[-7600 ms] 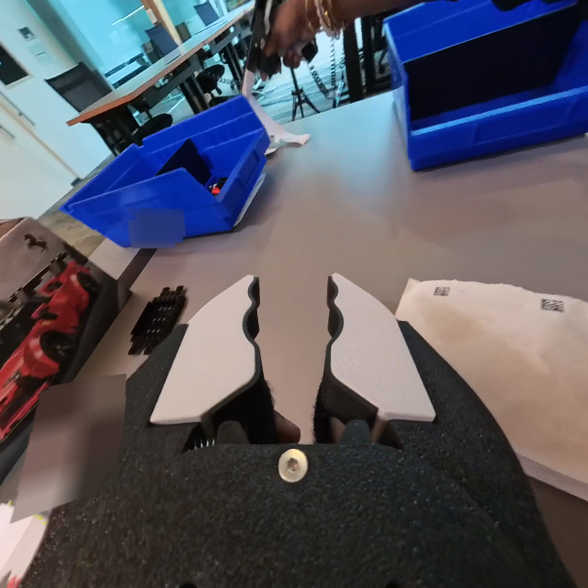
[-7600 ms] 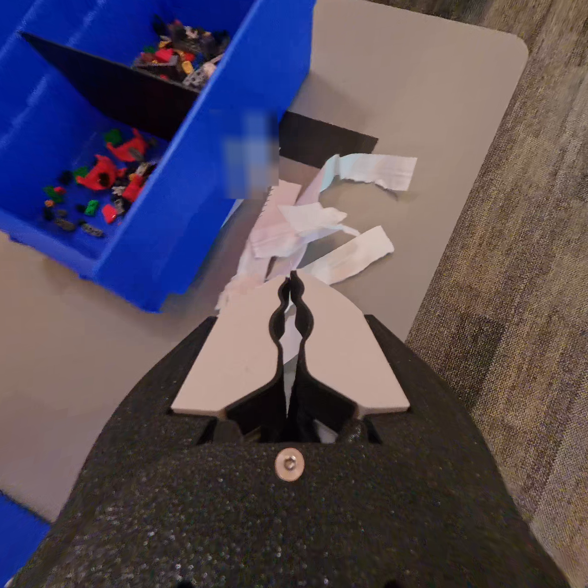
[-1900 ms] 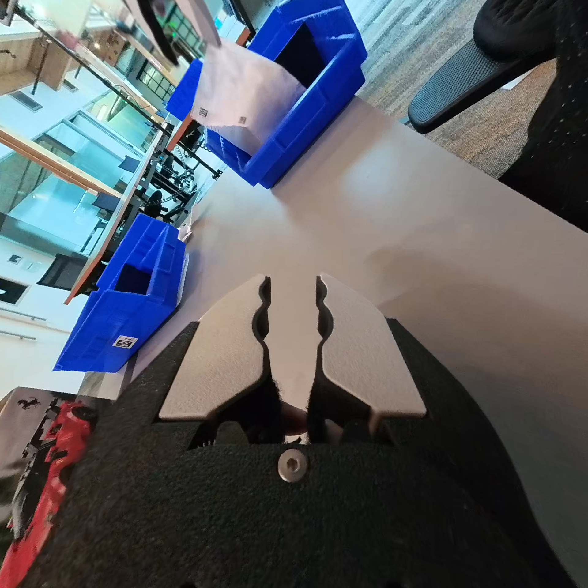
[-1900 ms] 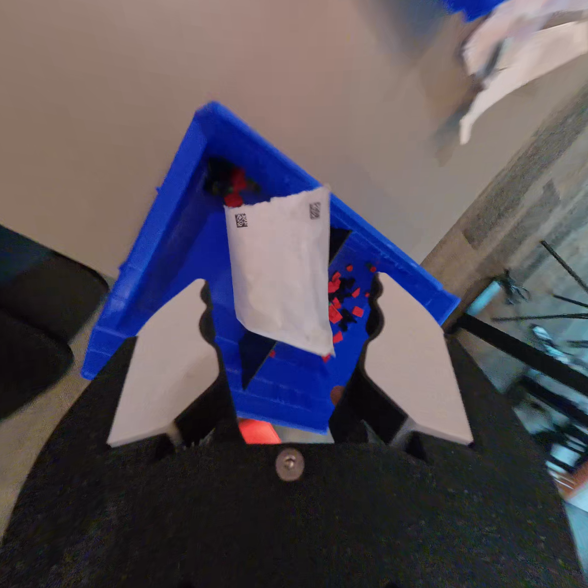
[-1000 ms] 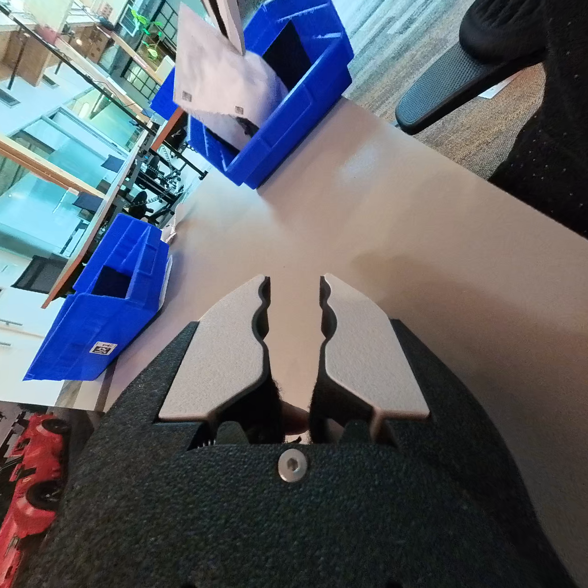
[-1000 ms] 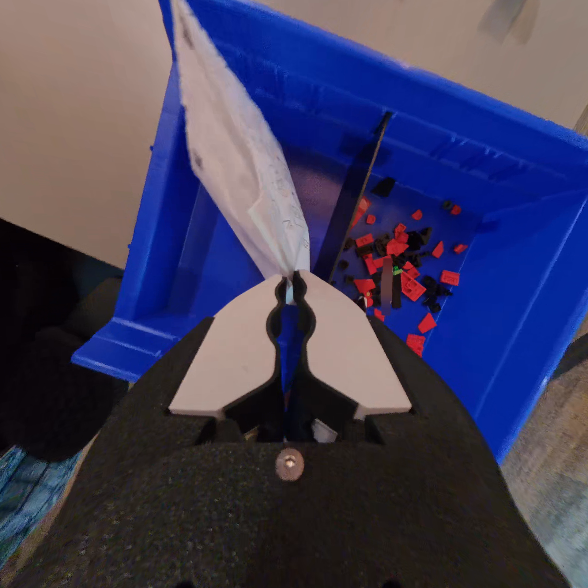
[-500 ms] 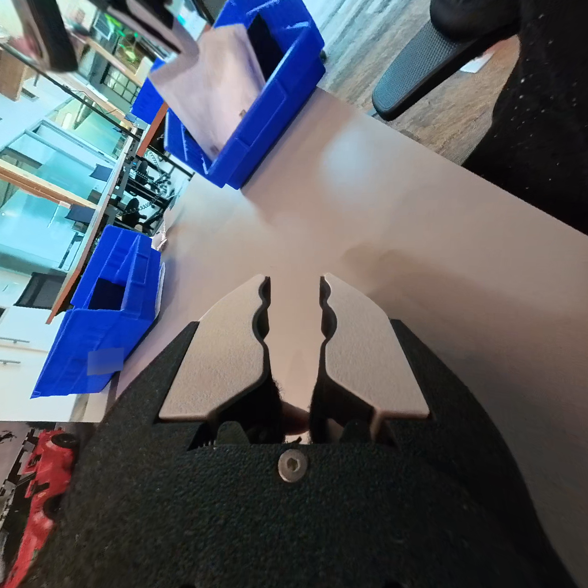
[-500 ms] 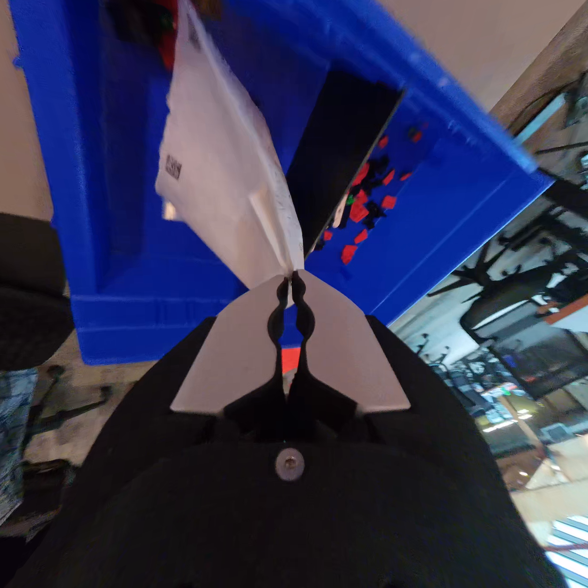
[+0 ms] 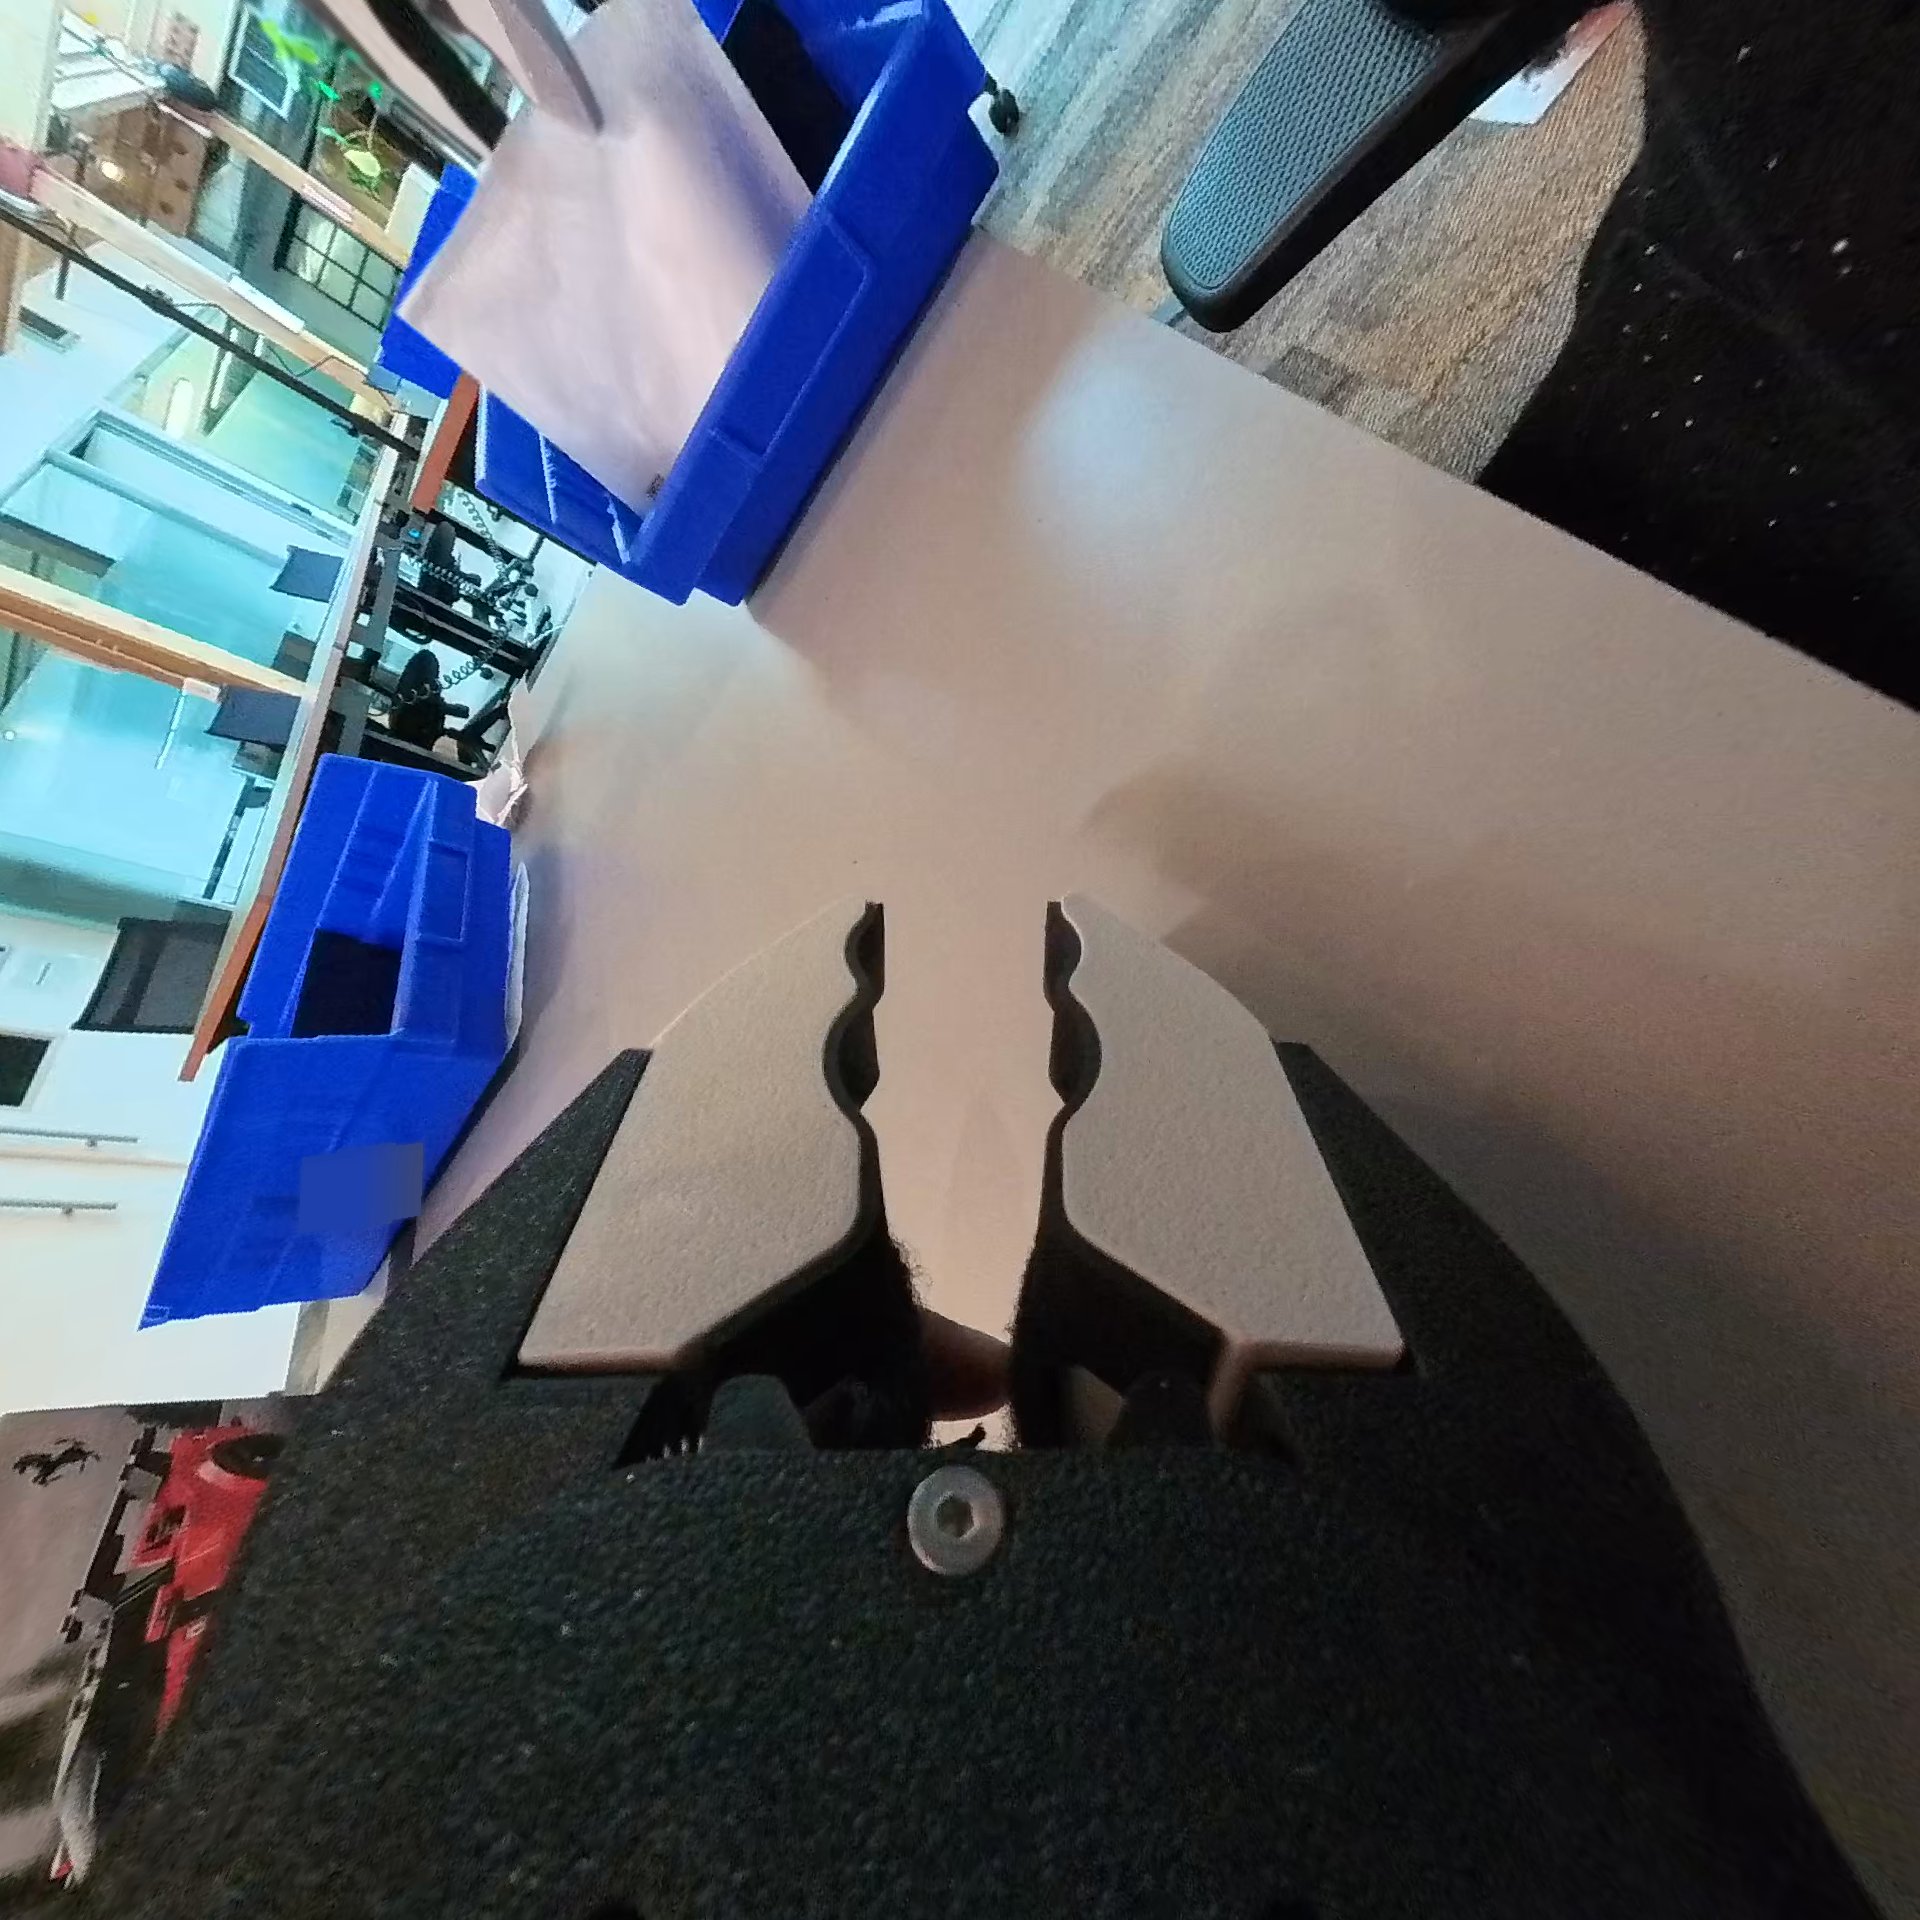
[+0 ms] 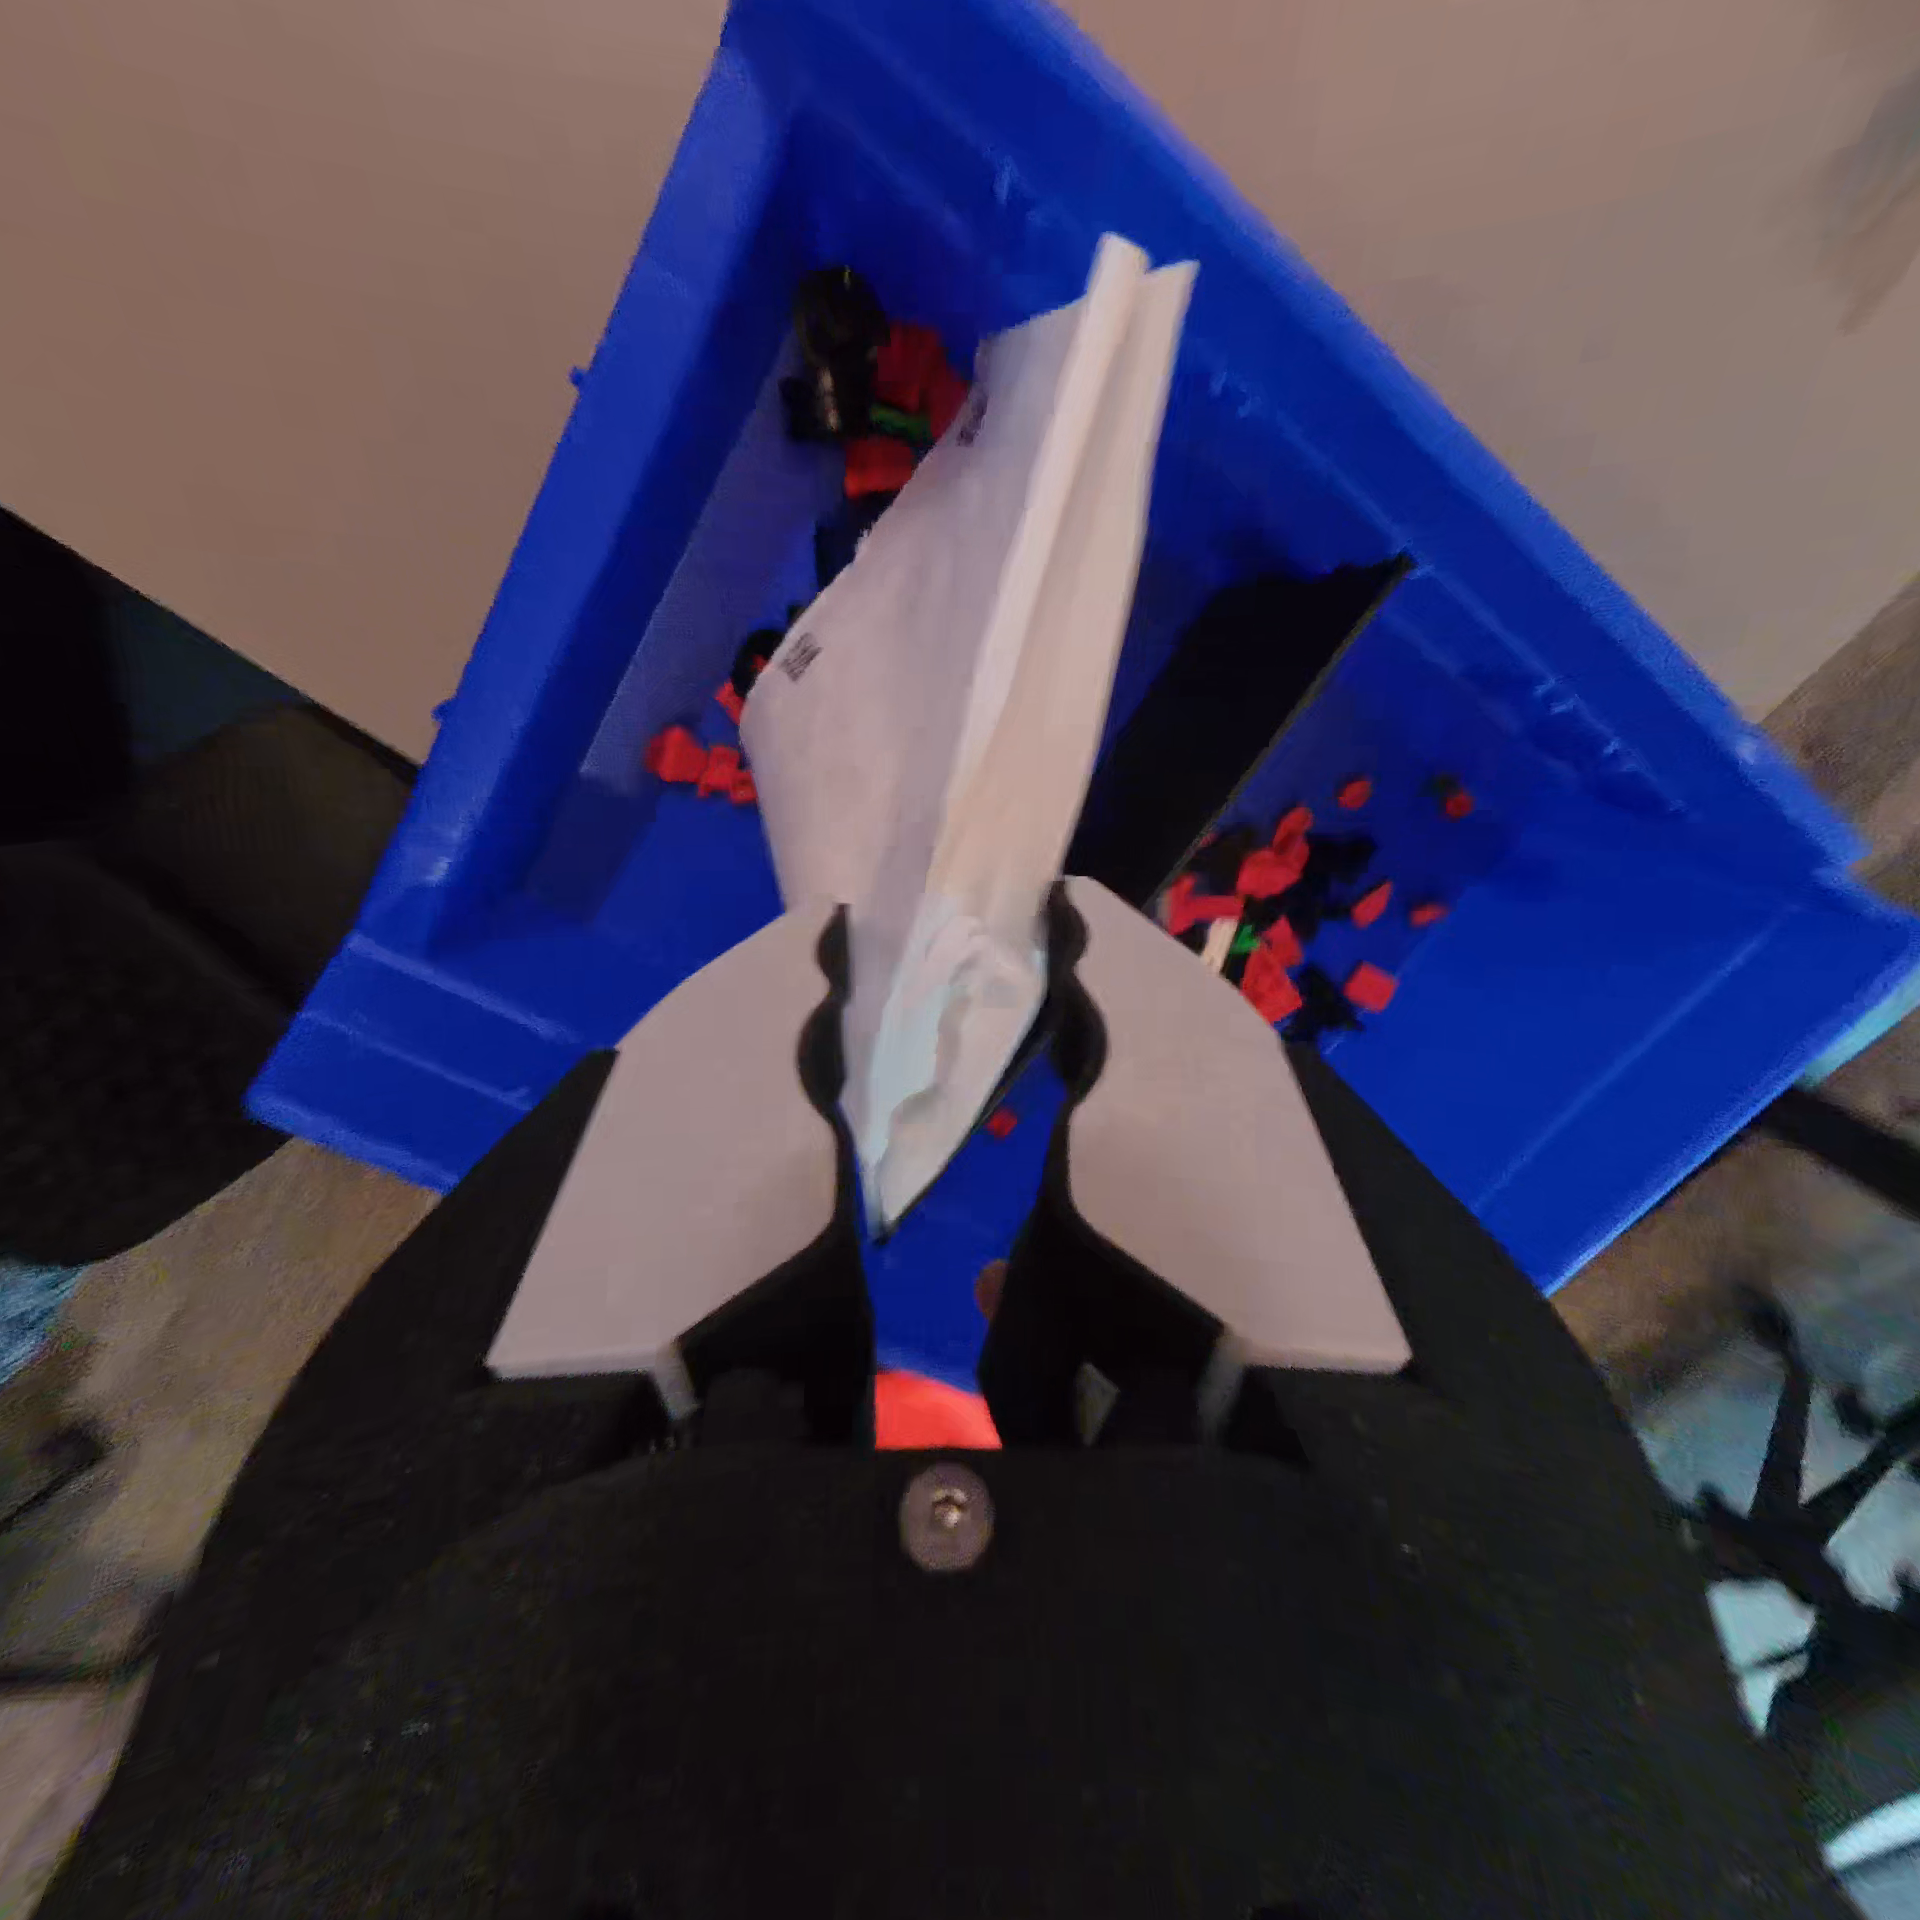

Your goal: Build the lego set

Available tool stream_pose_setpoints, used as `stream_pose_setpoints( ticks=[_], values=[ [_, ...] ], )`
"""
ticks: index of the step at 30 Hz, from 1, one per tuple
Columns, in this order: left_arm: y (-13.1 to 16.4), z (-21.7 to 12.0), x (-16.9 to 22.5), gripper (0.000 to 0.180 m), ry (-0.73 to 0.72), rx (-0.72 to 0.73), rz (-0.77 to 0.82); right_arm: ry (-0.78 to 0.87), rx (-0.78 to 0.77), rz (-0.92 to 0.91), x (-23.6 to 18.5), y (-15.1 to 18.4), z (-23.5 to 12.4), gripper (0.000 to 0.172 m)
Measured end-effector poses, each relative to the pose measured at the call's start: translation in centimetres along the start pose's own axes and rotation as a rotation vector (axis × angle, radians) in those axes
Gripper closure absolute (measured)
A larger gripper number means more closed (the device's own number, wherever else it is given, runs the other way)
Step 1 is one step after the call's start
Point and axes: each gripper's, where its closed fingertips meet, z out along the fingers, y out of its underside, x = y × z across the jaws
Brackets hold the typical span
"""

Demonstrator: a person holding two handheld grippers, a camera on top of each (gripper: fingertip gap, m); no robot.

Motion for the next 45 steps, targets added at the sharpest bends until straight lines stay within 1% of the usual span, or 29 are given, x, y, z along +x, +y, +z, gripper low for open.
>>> stream_pose_setpoints(
  ticks=[1, 2, 4, 6, 8, 10, 11, 13, 15, 17, 19, 21, 23, 25, 27, 28, 29, 30, 31, 32, 34, 35, 36, 37, 40, 42, 44, 45],
  values=[
    [0.1, 0.0, 0.0, 0.152, -0.002, 0.000, -0.002, 0.017, 0.064, -0.029, 0.2, -0.2, 0.0, 0.141],
    [0.1, 0.0, -0.1, 0.152, -0.003, 0.001, -0.008, 0.012, 0.121, -0.052, 0.0, -0.4, -0.1, 0.142],
    [0.2, 0.0, -0.1, 0.152, -0.004, 0.004, -0.022, 0.003, 0.214, -0.035, -0.4, -1.1, -0.1, 0.142],
    [0.3, 0.1, -0.2, 0.152, -0.006, 0.004, -0.029, -0.016, 0.221, -0.016, -1.0, -1.1, 0.3, 0.137],
    [0.4, 0.1, -0.1, 0.152, -0.004, 0.003, -0.032, -0.011, 0.208, -0.051, -1.3, -1.2, 0.7, 0.150],
    [0.5, 0.2, -0.1, 0.152, -0.003, 0.001, -0.032, -0.003, 0.171, -0.058, -1.3, -1.1, 0.0, 0.157],
    [0.5, 0.2, -0.1, 0.152, -0.004, 0.000, -0.032, 0.002, 0.141, -0.028, -1.0, -1.0, -0.6, 0.159],
    [0.5, 0.1, -0.2, 0.152, -0.006, 0.001, -0.034, 0.011, 0.088, 0.048, -0.6, -1.1, -2.3, 0.160],
    [0.5, 0.2, -0.1, 0.152, -0.004, 0.003, -0.036, 0.039, 0.043, 0.096, -0.2, -1.4, -3.2, 0.159],
    [0.5, 0.2, 0.0, 0.152, 0.003, -0.001, -0.031, 0.035, 0.013, 0.118, -0.4, -1.9, -2.5, 0.156],
    [0.6, 0.1, 0.1, 0.152, 0.006, -0.012, -0.013, 0.049, -0.044, 0.143, -0.4, -1.5, -0.9, 0.149],
    [0.5, 0.1, 0.1, 0.152, 0.003, -0.017, 0.001, 0.011, -0.088, 0.147, -1.3, -0.9, 0.9, 0.139],
    [0.4, 0.0, 0.0, 0.152, -0.001, -0.013, 0.002, 0.008, -0.125, 0.130, -1.6, -0.3, 1.6, 0.153],
    [0.3, 0.0, 0.0, 0.152, -0.003, -0.004, -0.008, 0.011, -0.086, 0.134, -1.7, -0.5, 0.8, 0.166],
    [0.2, -0.1, -0.1, 0.152, -0.003, 0.004, -0.023, 0.009, -0.018, 0.172, -1.6, -1.0, -0.3, 0.163],
    [0.2, -0.1, -0.1, 0.152, -0.004, 0.009, -0.029, 0.008, 0.001, 0.176, -1.5, -1.2, -0.6, 0.156],
    [0.1, -0.1, -0.2, 0.152, -0.005, 0.013, -0.033, -0.001, -0.003, 0.172, -1.6, -1.0, -0.5, 0.153],
    [0.1, -0.1, -0.2, 0.152, -0.004, 0.014, -0.035, -0.008, -0.030, 0.161, -1.8, -0.6, -0.1, 0.156],
    [0.1, -0.1, -0.1, 0.152, -0.003, 0.013, -0.035, -0.009, -0.065, 0.144, -1.9, -0.1, 0.3, 0.164],
    [0.2, -0.1, -0.2, 0.152, -0.005, 0.012, -0.036, 0.002, -0.077, 0.134, -1.7, 0.1, 0.3, 0.165],
    [0.1, -0.1, -0.3, 0.152, -0.008, 0.017, -0.047, 0.002, -0.019, 0.163, -1.5, -0.7, -0.7, 0.161],
    [0.1, -0.1, -0.3, 0.152, -0.008, 0.022, -0.055, -0.001, 0.020, 0.184, -1.4, -1.1, -1.3, 0.155],
    [0.1, -0.1, -0.3, 0.152, -0.008, 0.026, -0.060, -0.004, 0.038, 0.190, -1.4, -1.3, -1.5, 0.153],
    [0.1, -0.1, -0.3, 0.152, -0.008, 0.027, -0.063, -0.006, 0.032, 0.182, -1.4, -1.2, -1.3, 0.154],
    [0.2, 0.0, -0.3, 0.152, -0.007, 0.025, -0.065, -0.006, -0.037, 0.136, -1.8, -0.1, -0.2, 0.165],
    [0.2, 0.0, -0.3, 0.152, -0.007, 0.024, -0.065, 0.002, 0.015, 0.171, -1.6, -0.5, -0.7, 0.167],
    [0.2, 0.0, -0.2, 0.152, -0.004, 0.026, -0.072, 0.008, 0.081, 0.209, -1.2, -1.1, -1.2, 0.163],
    [0.3, 0.0, -0.2, 0.152, -0.003, 0.027, -0.076, -0.009, 0.048, 0.196, -1.5, -0.7, -0.9, 0.165]
  ],
)
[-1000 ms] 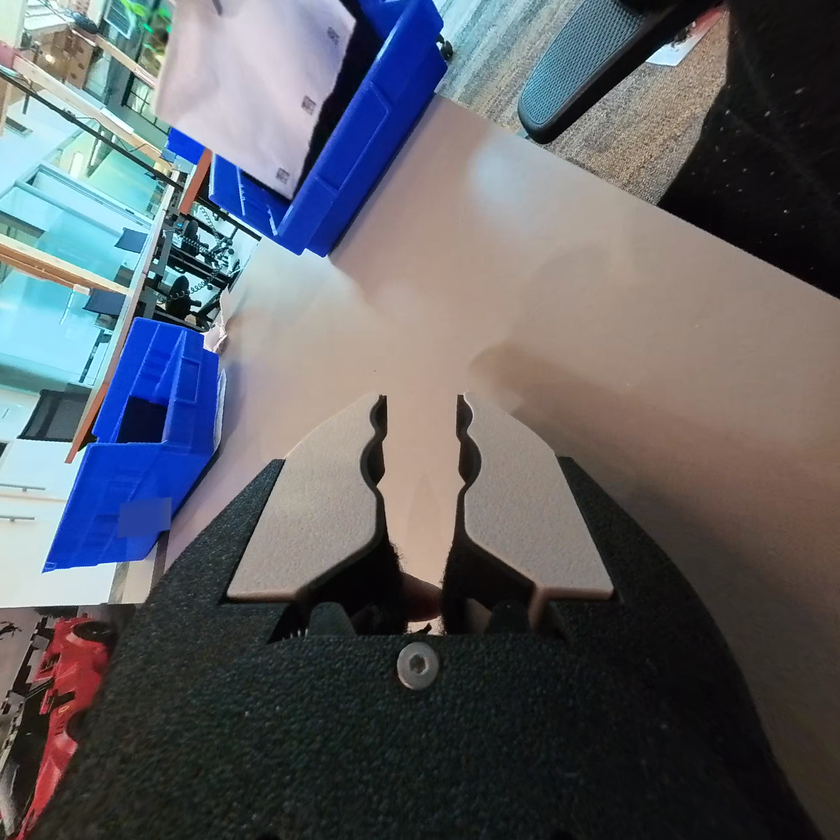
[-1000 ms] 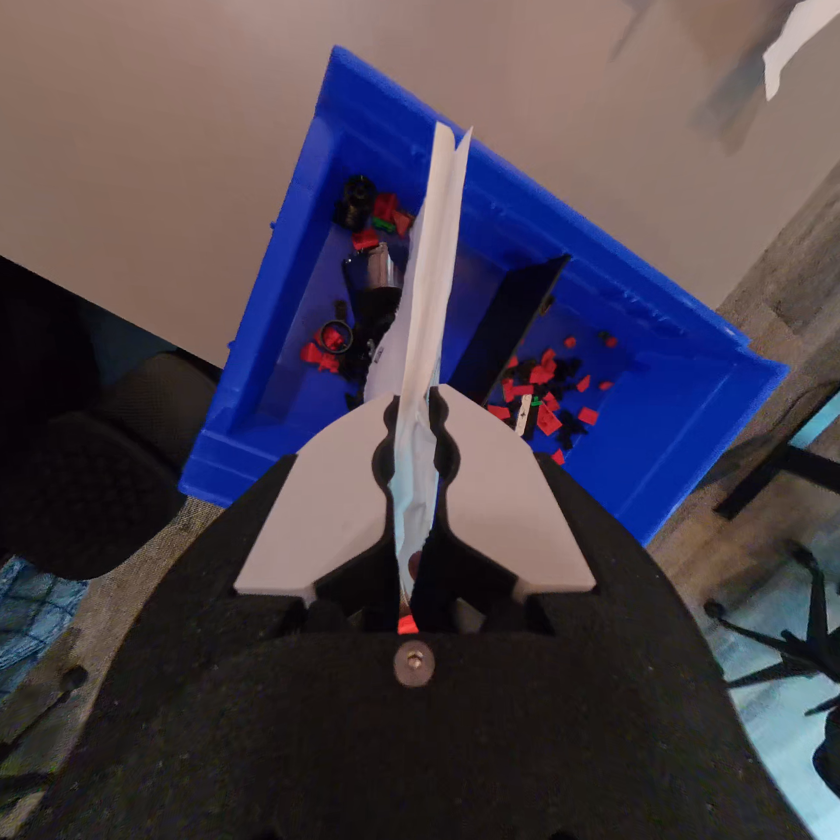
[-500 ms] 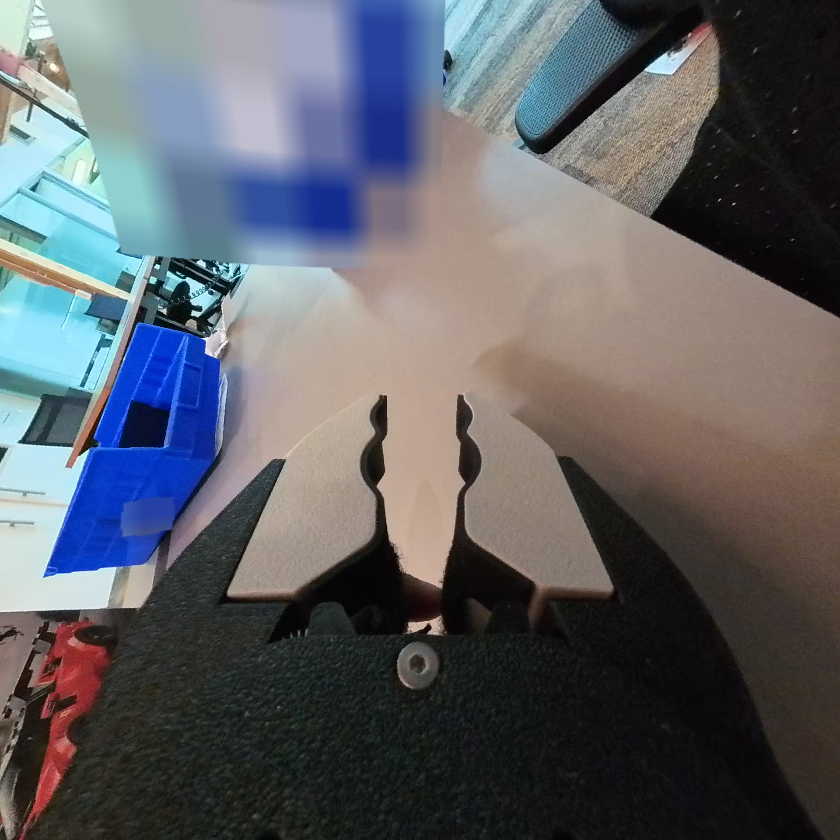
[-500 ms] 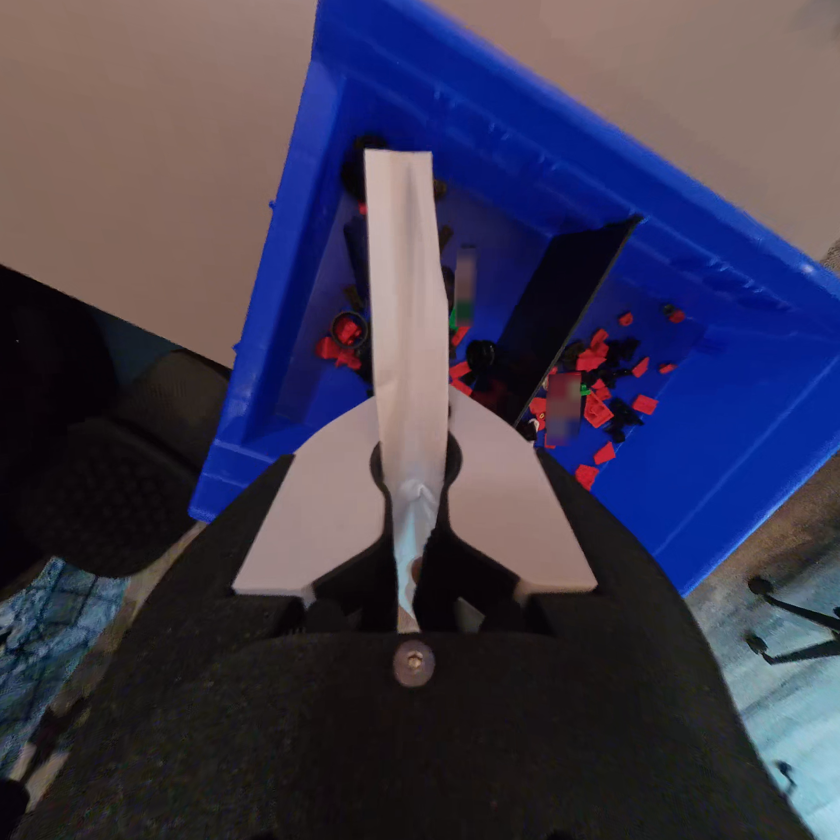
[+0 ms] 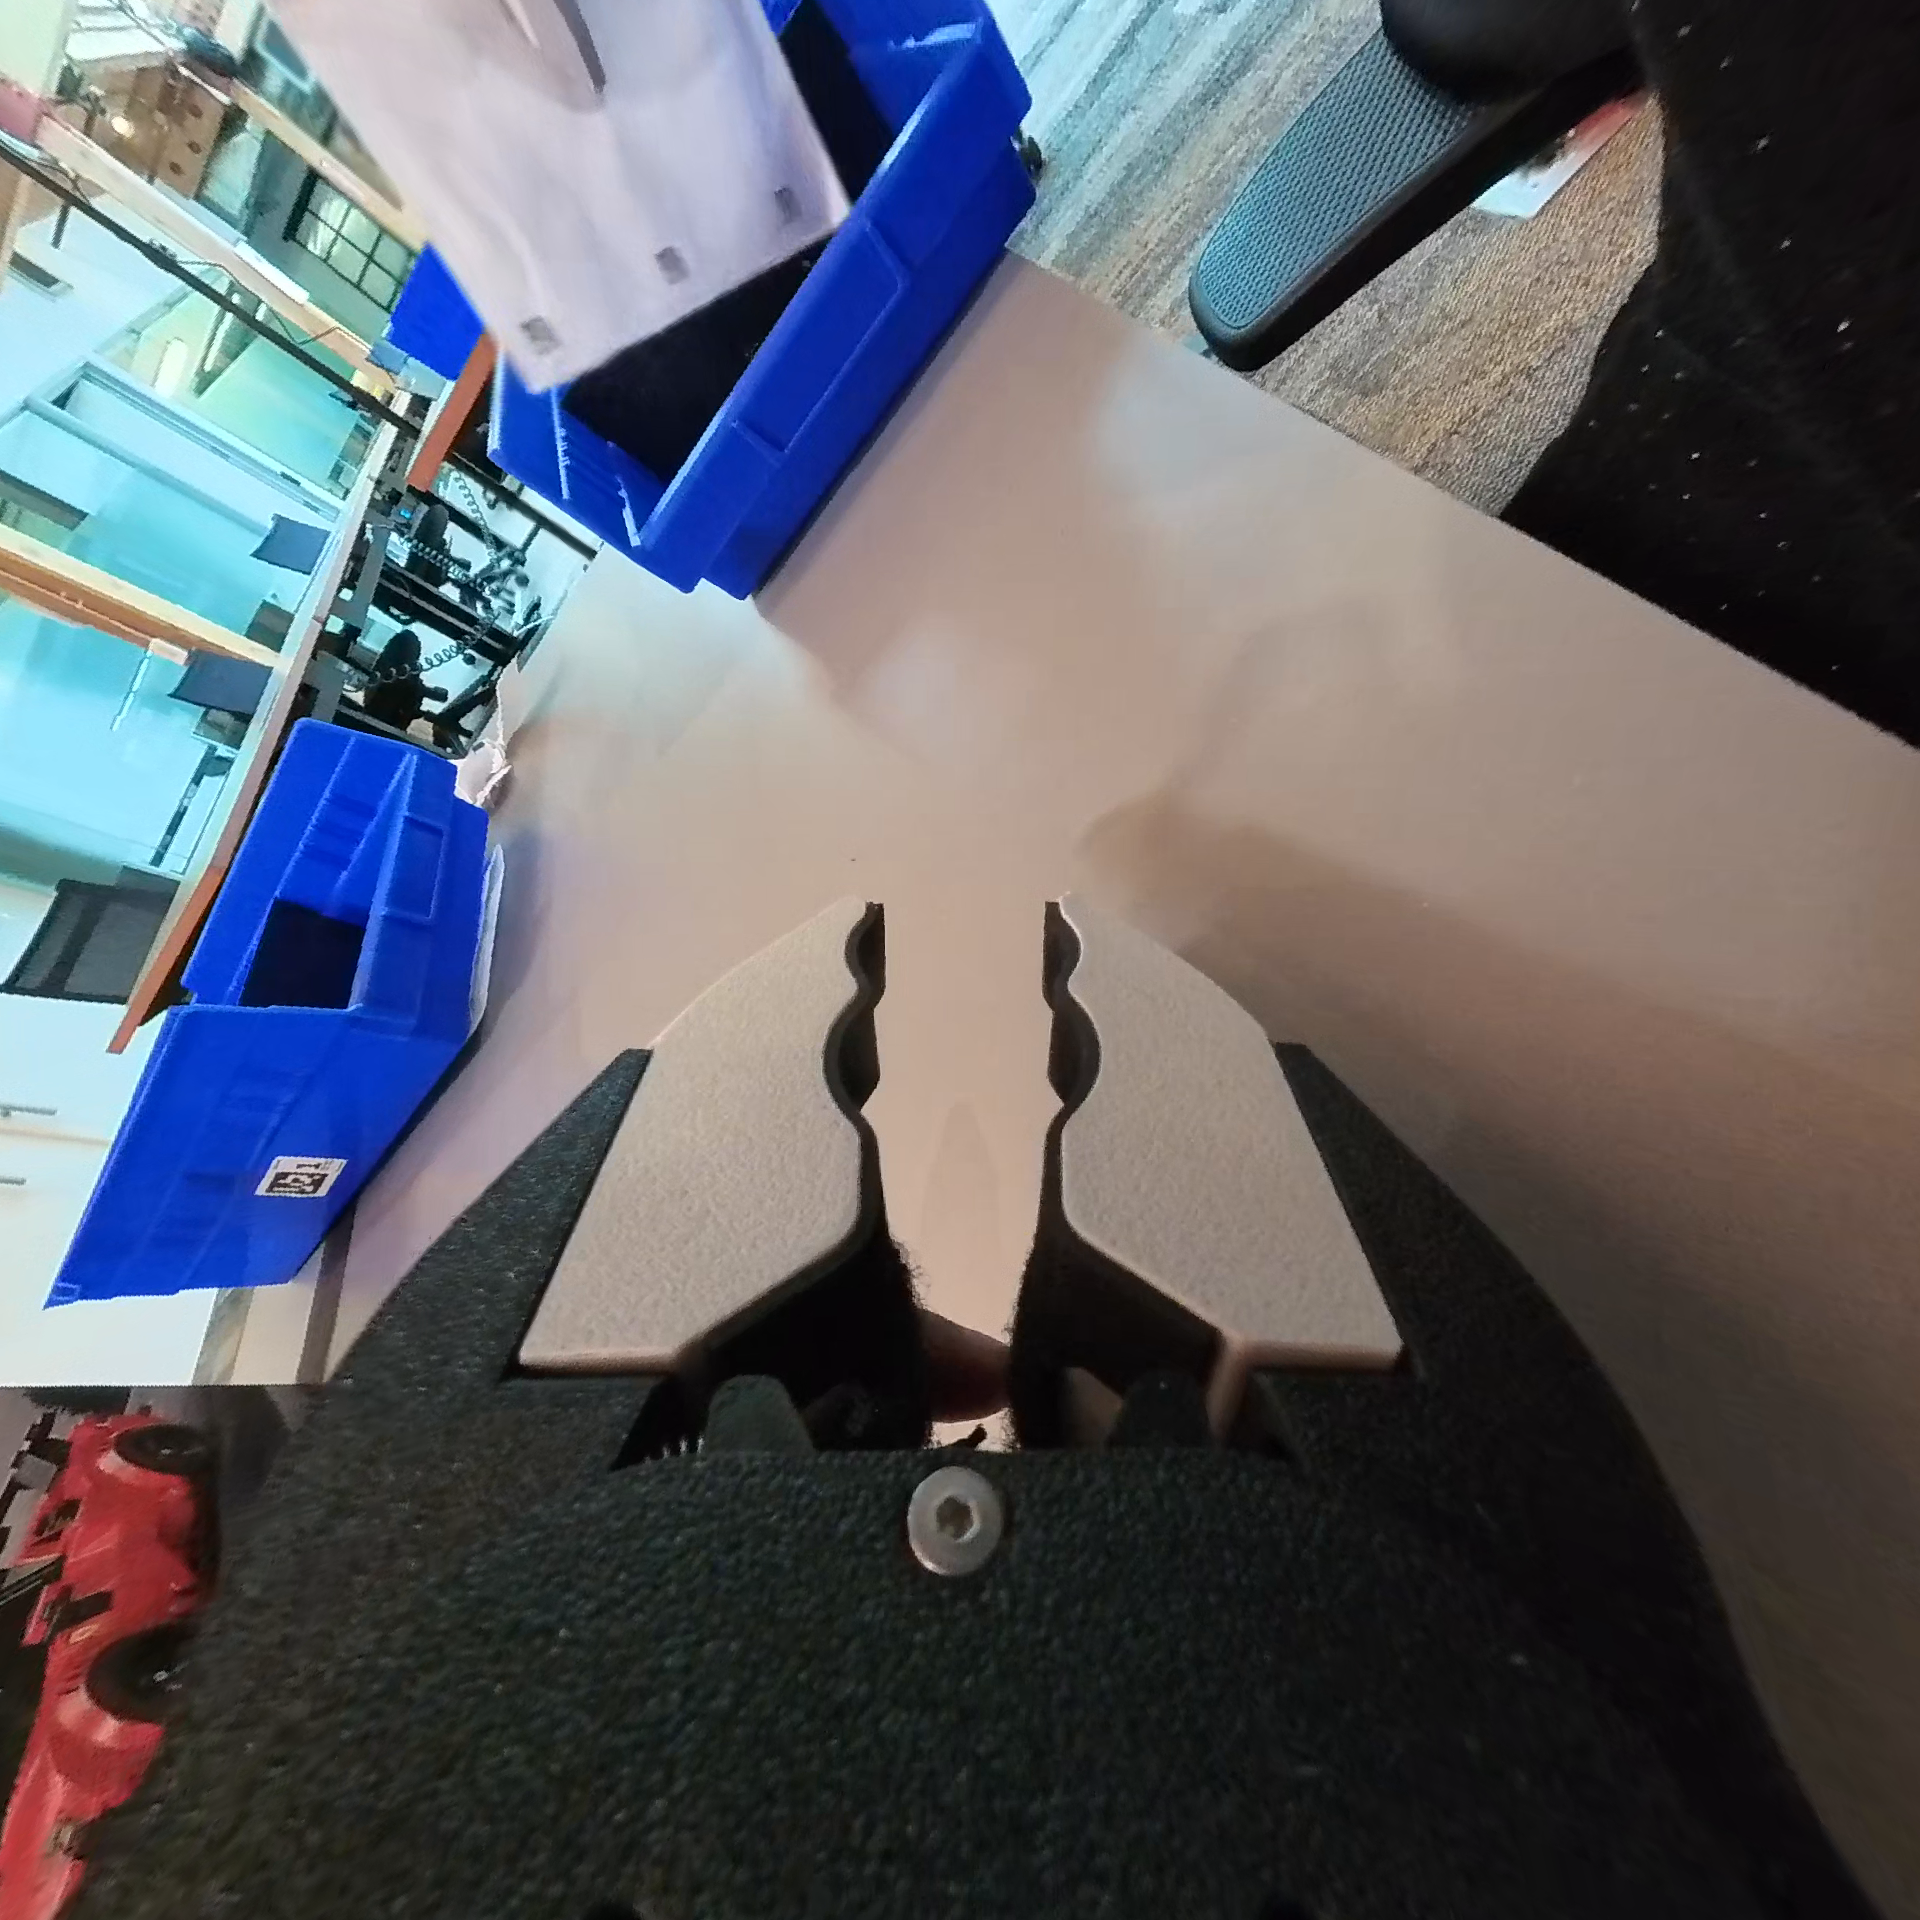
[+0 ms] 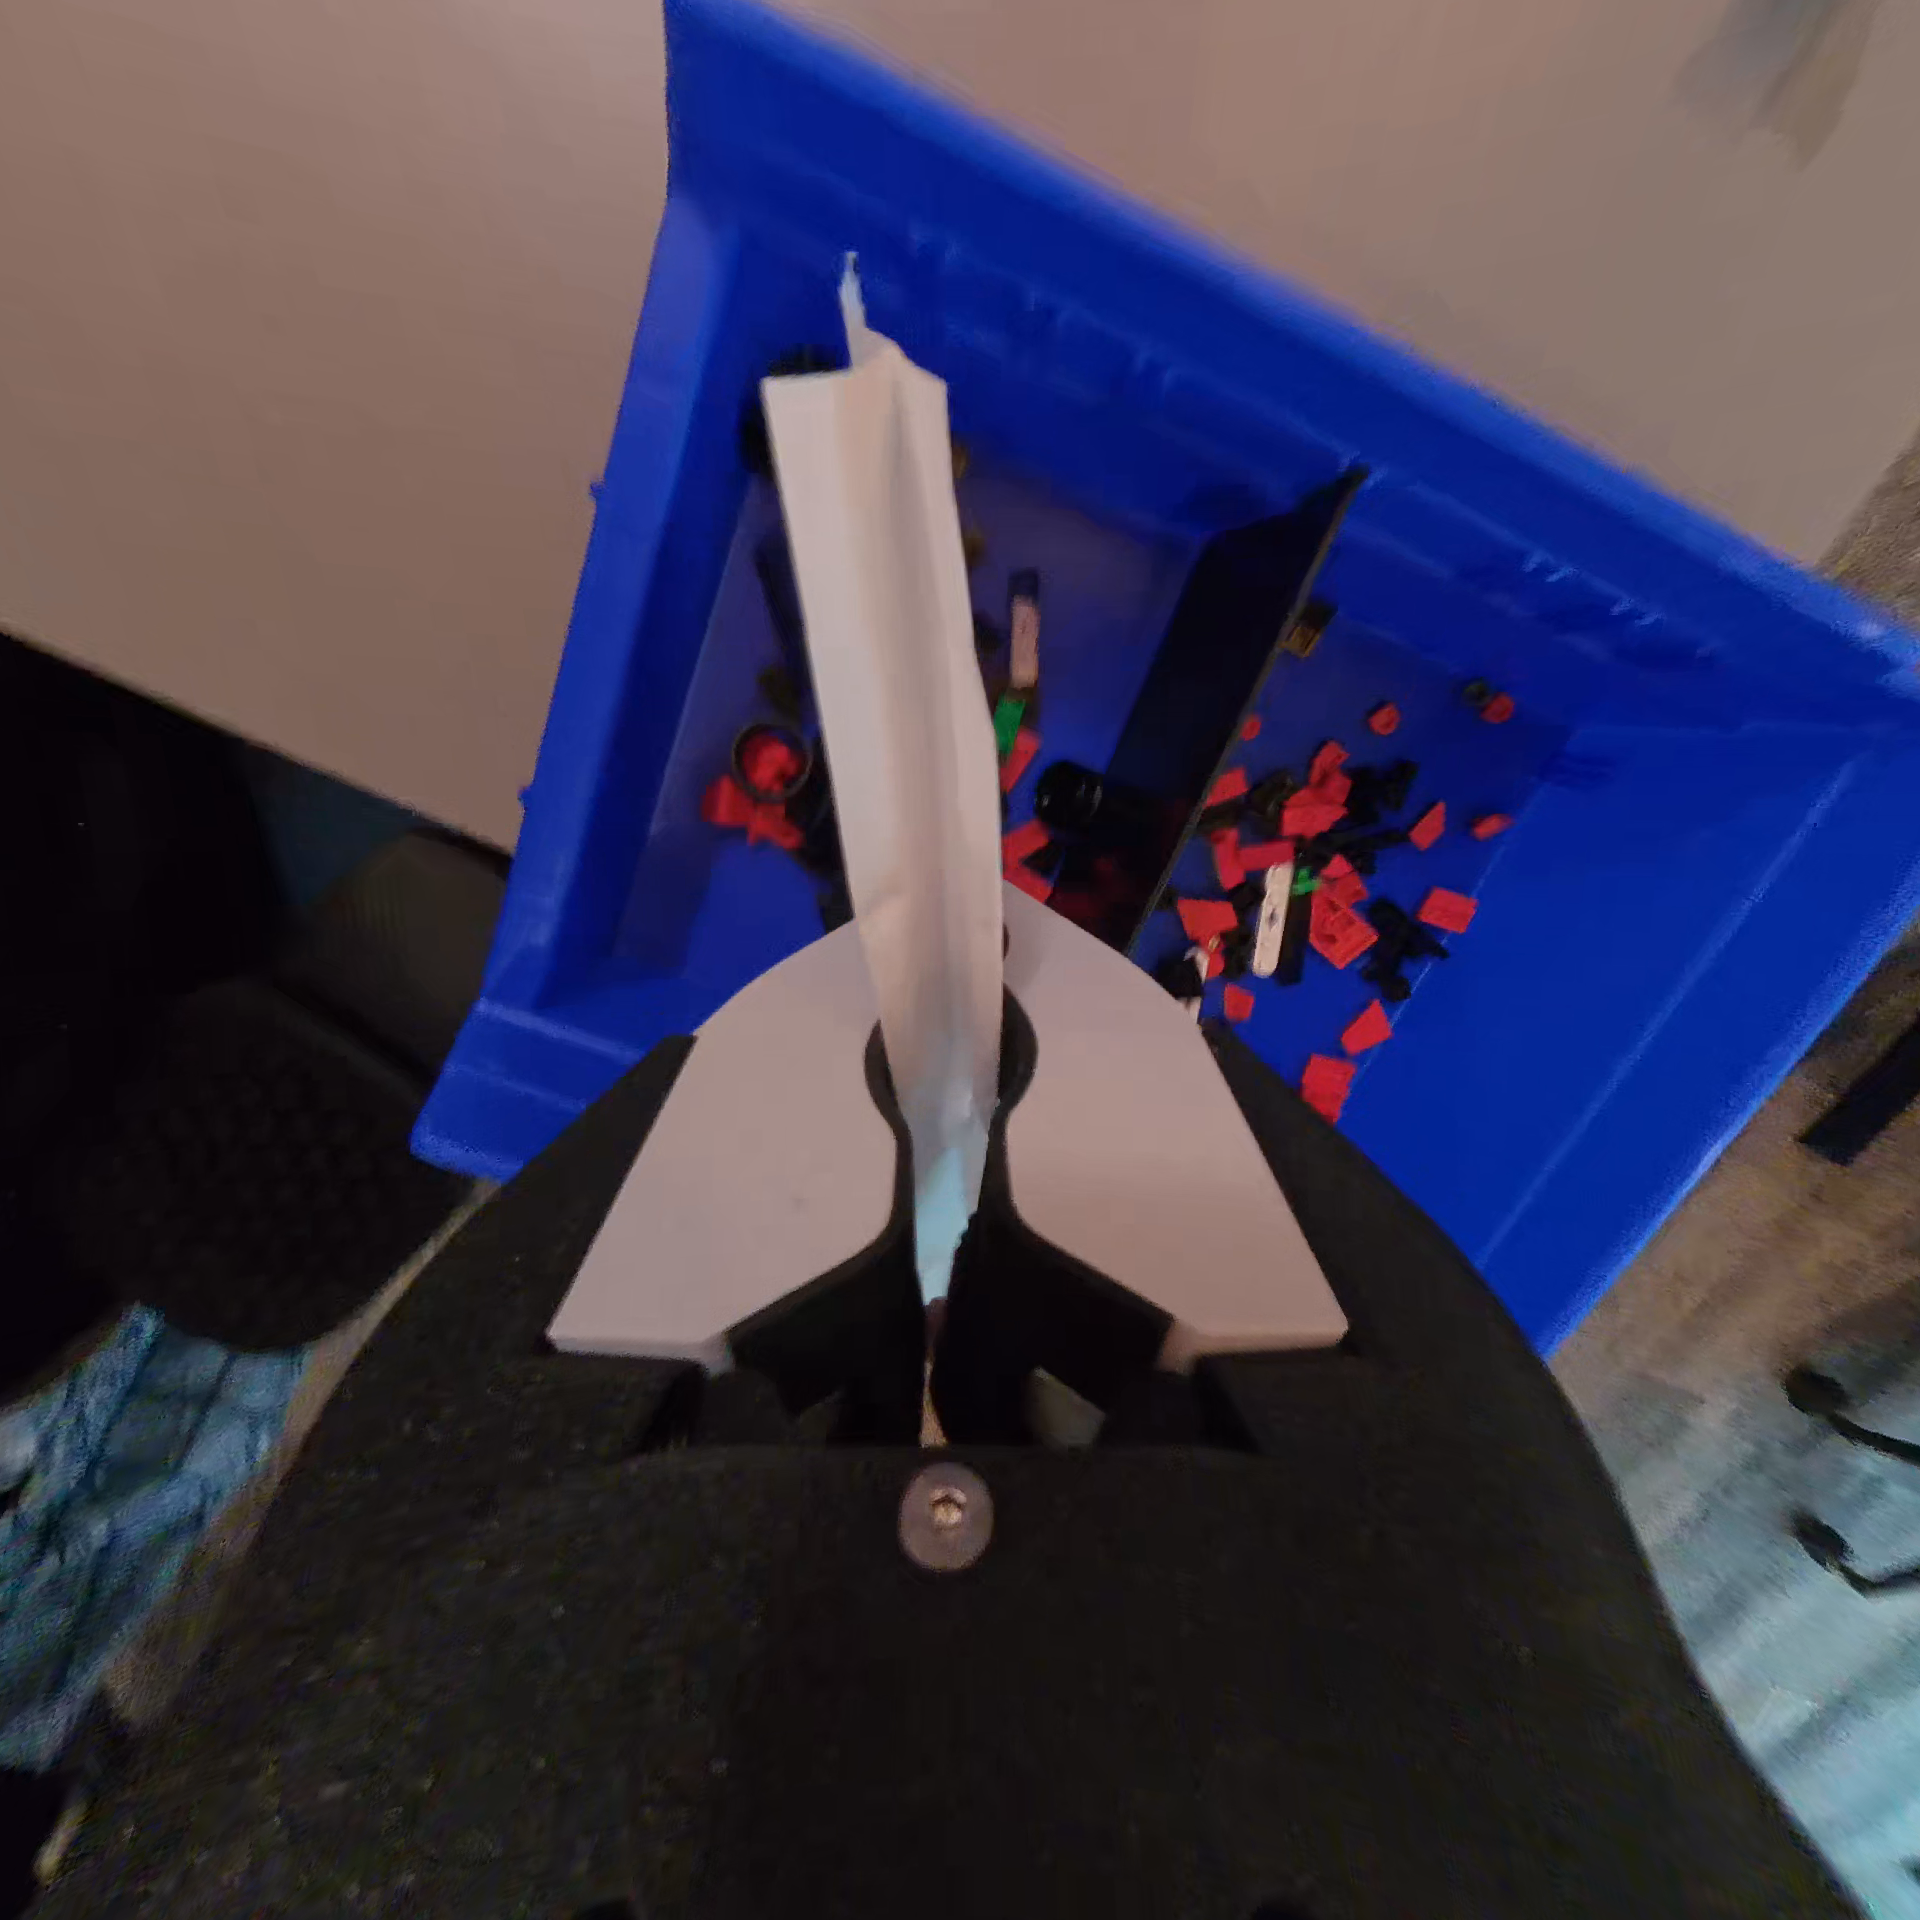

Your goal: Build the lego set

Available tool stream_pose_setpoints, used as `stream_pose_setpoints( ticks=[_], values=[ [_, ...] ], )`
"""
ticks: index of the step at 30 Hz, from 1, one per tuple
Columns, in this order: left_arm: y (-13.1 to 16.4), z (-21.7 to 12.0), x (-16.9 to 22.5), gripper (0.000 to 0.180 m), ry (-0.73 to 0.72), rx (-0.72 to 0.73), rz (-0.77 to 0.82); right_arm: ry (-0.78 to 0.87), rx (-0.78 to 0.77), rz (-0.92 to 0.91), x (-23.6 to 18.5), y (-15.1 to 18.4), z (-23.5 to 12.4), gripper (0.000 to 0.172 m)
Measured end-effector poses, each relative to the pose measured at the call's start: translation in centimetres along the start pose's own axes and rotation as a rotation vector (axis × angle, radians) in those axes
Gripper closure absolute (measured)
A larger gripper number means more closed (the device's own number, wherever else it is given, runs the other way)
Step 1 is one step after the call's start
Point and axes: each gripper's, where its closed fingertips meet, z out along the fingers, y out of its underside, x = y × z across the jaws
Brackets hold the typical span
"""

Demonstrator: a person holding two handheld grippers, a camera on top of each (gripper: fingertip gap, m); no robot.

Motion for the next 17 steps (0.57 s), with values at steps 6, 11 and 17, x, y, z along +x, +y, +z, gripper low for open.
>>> stream_pose_setpoints(
  ticks=[6, 11, 17],
  values=[
    [0.1, 0.0, -0.6, 0.151, -0.013, 0.027, -0.108, -0.005, 0.037, -0.009, -0.3, 0.5, -0.8, 0.162],
    [-0.1, -0.3, -2.0, 0.139, -0.039, 0.097, -0.308, -0.048, 0.295, 0.038, -0.7, -1.2, -2.4, 0.170],
    [-1.2, -1.7, -6.5, 0.124, -0.163, 0.210, -0.494, -0.252, 1.182, 0.161, -3.9, -6.3, -12.2, 0.170]
  ],
)
